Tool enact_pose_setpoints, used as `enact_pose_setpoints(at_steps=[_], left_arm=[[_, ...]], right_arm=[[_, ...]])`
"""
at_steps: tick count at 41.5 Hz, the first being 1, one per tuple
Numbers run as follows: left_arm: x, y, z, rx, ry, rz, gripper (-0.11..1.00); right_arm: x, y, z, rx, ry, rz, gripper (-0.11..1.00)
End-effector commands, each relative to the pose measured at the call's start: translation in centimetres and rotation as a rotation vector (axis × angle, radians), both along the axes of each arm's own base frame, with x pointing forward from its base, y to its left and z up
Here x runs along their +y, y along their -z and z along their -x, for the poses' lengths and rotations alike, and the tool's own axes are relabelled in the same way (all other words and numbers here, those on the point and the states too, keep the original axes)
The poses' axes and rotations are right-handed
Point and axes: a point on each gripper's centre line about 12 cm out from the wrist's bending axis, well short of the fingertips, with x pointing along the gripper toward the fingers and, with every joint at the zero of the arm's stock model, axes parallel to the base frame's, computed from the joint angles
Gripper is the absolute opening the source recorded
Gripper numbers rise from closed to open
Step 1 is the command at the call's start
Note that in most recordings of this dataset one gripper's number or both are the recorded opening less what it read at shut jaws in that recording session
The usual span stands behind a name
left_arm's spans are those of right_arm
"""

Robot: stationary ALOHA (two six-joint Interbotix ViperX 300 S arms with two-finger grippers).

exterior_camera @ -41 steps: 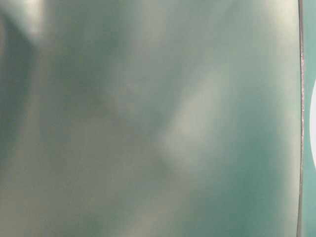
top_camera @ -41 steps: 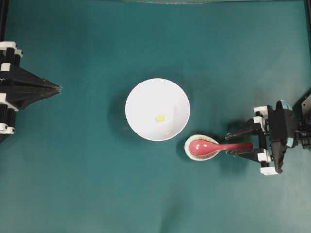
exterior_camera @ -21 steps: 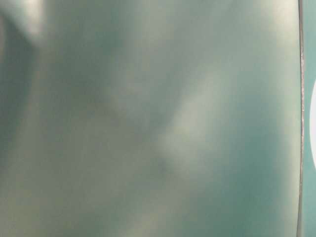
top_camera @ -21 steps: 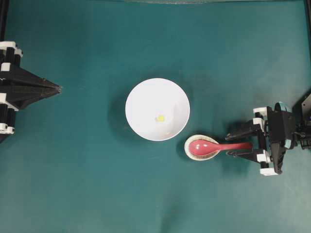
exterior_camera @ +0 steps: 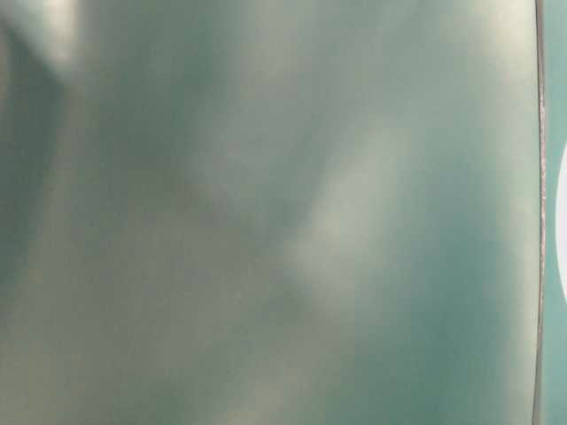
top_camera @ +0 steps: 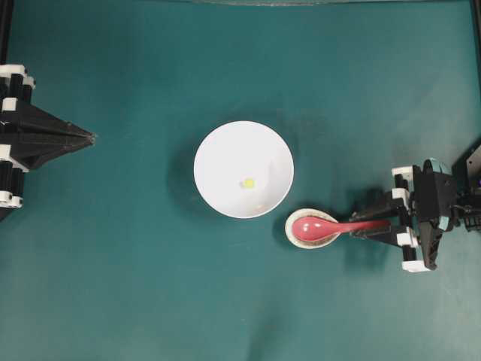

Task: Scoop the yellow hexagonal prism block from the bowl with a spoon using the right arm.
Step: 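Close the right gripper on the red spoon handle and lift it, then carry the spoon over the white bowl and lower it inside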

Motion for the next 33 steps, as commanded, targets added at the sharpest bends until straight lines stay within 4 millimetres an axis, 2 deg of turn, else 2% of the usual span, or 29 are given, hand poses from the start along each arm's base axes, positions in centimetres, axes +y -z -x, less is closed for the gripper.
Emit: enact_pose_setpoints(at_steps=[1, 3, 9, 16, 25, 33], left_arm=[[0.0, -0.5, -0.3, -0.011, 0.002, -0.001, 0.00], [0.0, -0.5, -0.3, -0.011, 0.002, 0.000, 0.00], [0.0, -0.6, -0.2, -0.014, 0.002, 0.003, 0.00], [0.0, -0.7, -0.2, -0.018, 0.001, 0.003, 0.00], [0.0, -0.7, -0.2, -0.017, 0.001, 0.003, 0.00], [0.0, -0.6, -0.2, -0.015, 0.002, 0.003, 0.00]], right_arm=[[0.3, -0.4, -0.3, -0.025, -0.007, -0.006, 0.26], [0.2, -0.5, -0.3, -0.026, -0.006, -0.006, 0.23], [0.4, -0.7, -0.5, -0.037, -0.007, -0.012, 0.22], [0.5, -2.2, -0.8, -0.083, -0.016, -0.025, 0.22], [0.0, -5.1, -1.0, -0.142, -0.007, -0.059, 0.22], [-1.6, -8.2, -2.0, -0.122, 0.033, -0.080, 0.22]])
